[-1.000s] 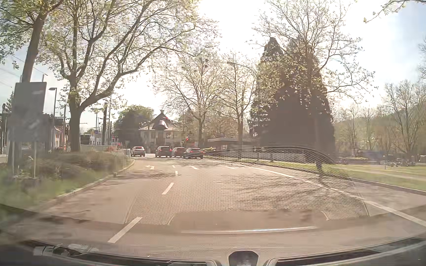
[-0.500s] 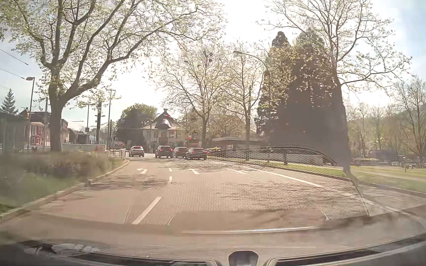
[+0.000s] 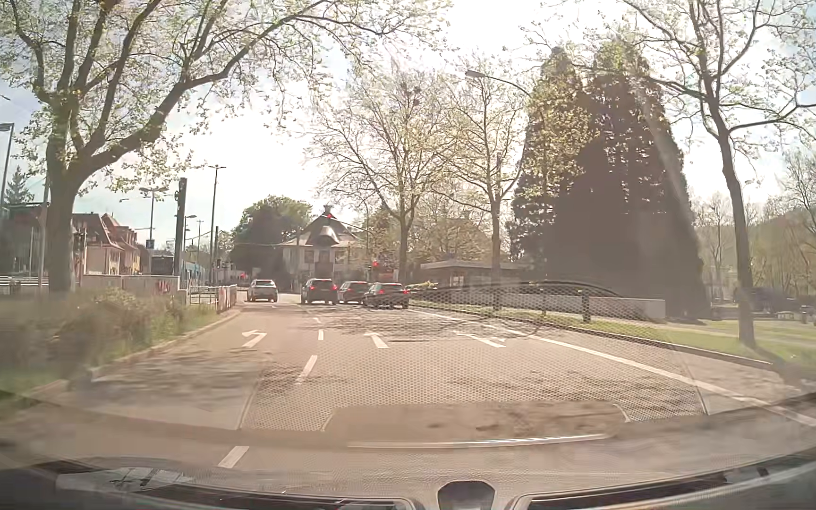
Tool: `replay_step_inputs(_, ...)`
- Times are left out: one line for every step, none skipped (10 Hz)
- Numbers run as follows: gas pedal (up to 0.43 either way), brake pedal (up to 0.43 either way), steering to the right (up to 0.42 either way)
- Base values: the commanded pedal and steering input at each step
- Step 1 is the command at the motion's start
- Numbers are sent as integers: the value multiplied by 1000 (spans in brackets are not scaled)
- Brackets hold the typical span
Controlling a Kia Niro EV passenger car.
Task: Follow the waypoints while adhering to traffic rules and regulations
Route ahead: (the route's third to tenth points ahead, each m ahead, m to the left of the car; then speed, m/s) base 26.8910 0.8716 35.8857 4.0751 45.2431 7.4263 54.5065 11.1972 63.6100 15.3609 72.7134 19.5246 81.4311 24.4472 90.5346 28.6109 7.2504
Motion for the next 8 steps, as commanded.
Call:
replay_step_inputs(0,37,-34)
replay_step_inputs(0,73,-34)
replay_step_inputs(0,98,-36)
replay_step_inputs(0,110,-38)
replay_step_inputs(0,122,-39)
replay_step_inputs(0,122,-42)
replay_step_inputs(0,122,-43)
replay_step_inputs(0,128,-43)
